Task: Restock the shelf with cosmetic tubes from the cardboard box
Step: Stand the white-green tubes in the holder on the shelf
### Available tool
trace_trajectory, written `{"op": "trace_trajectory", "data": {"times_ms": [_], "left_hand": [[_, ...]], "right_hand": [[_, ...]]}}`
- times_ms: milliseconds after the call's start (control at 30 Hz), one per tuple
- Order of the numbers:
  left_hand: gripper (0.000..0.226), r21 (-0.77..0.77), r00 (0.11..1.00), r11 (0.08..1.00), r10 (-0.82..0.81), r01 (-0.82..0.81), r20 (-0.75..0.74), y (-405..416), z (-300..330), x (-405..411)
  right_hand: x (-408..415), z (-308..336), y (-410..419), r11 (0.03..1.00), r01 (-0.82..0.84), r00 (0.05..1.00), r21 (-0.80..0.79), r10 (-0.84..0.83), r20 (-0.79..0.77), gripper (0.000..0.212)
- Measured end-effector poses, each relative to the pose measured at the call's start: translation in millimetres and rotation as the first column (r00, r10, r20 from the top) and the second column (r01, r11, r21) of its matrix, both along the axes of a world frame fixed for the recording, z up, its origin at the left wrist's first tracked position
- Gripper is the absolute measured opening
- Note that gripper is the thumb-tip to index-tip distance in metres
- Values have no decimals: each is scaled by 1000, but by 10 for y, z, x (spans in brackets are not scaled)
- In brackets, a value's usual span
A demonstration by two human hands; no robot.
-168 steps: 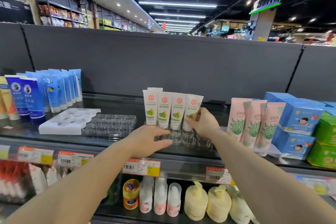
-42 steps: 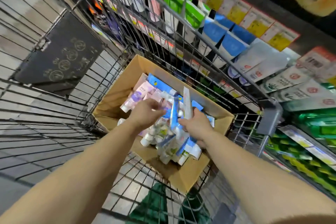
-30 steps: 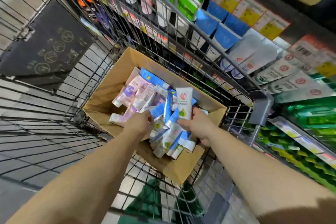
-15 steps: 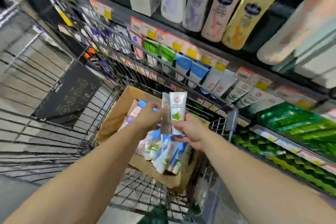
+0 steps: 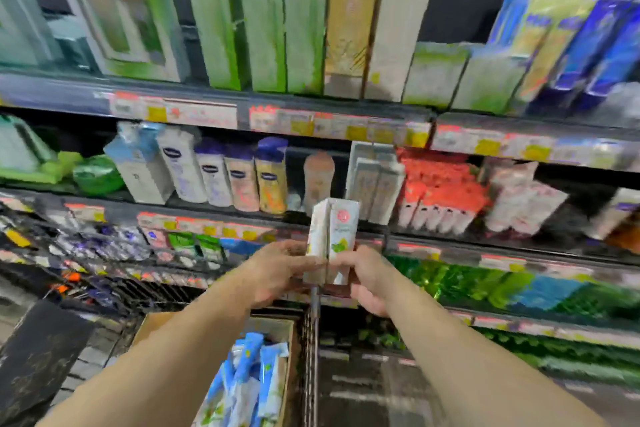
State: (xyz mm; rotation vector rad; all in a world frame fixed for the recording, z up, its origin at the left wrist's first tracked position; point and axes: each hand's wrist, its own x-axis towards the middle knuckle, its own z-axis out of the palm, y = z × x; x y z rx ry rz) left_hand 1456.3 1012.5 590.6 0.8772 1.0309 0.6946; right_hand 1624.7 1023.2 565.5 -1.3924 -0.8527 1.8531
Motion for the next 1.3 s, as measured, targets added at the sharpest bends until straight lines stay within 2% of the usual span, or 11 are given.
{"op": "trace_trajectory", "data": {"times_ms": [33, 100, 167, 233, 400, 500, 600, 767, 967, 1133, 1300], "left_hand": [[19, 21, 999, 999, -47, 47, -20, -6, 94, 203], [16, 89, 990, 990, -104, 113, -99, -38, 272, 680], [27, 170, 979, 977, -94, 125, -180, -98, 442, 1228], [36, 244, 970, 958, -95, 149, -222, -203, 619, 1837], [38, 344, 968, 910, -181, 231, -172, -556, 983, 3460], [25, 391, 976, 895, -192, 216, -100, -792, 1204, 4312], [18, 460, 975, 860, -195, 220, -103, -885, 1392, 4959], [18, 503, 960, 818, -244, 280, -139, -709, 1664, 5697], [22, 468, 958, 838, -272, 280, -87, -182, 1837, 6249], [25, 623, 957, 727, -219, 288, -188, 398, 2032, 6658], [26, 696, 954, 652, -193, 300, -230, 821, 2265, 7150]], "right_hand": [[205, 103, -53, 999, 32, 999, 27, -32, -1, 76], [681, 288, -176, 991, 66, 998, 114, -66, -11, 65], [1232, 497, -357, 980, 85, 996, 177, -87, 4, 51], [1850, 665, -546, 963, 118, 991, 242, -130, 33, 54], [3457, 1121, -1175, 887, 221, 943, 405, -301, 144, 30], [4281, 1367, -1501, 830, 285, 902, 480, -402, 159, 18], [4936, 1549, -1706, 771, 353, 848, 530, -503, 167, 20], [5720, 1723, -1796, 729, 400, 790, 555, -582, 195, 33], [6407, 1817, -1412, 696, 392, 749, 601, -621, 231, 25], [6965, 2012, -926, 657, 402, 679, 638, -681, 273, 23], [7486, 2260, -475, 634, 304, 564, 711, -722, 401, 22]]}}
